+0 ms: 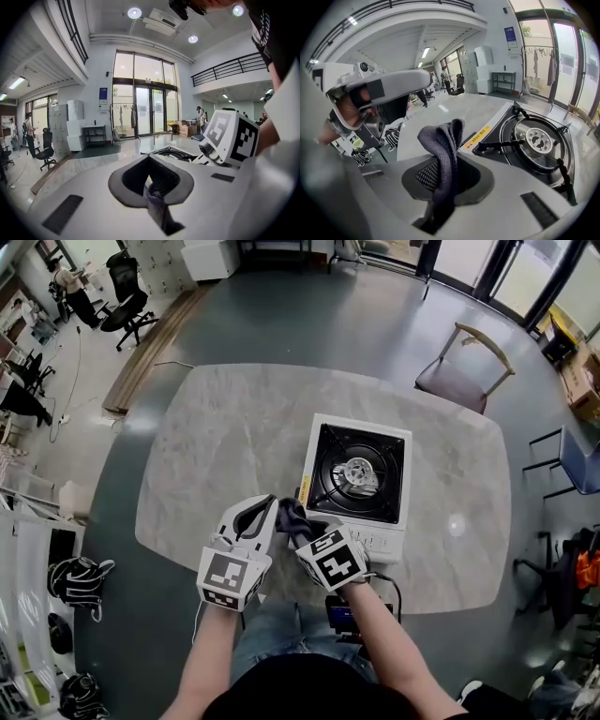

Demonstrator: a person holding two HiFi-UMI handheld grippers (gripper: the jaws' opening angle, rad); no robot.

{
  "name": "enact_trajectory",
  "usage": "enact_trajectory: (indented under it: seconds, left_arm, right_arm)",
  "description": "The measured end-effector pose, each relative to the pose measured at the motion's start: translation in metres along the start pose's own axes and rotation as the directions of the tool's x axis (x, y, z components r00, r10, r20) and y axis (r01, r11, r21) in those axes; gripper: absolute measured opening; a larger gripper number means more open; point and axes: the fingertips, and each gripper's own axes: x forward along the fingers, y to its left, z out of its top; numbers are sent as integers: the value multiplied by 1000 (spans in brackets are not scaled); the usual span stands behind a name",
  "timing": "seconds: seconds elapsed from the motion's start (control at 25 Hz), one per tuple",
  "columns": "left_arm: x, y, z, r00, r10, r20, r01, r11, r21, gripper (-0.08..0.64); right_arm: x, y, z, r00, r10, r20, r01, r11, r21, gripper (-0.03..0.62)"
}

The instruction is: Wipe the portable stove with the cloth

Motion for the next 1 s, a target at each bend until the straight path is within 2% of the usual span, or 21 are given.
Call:
enact_trajectory:
  seconds: [0.2,0.56,1.0]
  left_arm:
    - [10,-7,3,999,-31,10,31,1000,7,11]
    - [30,-27,9,995,-100,19,100,995,18,11]
    - [51,-48,12,986,-165,28,165,986,15,11]
  right_arm:
    - [-11,-15,-10,999,-28,-21,28,1000,11,67]
    - [-36,-38,-30,999,-37,-21,39,996,86,67]
    - [-80,-78,-67,994,-94,-51,102,979,175,67]
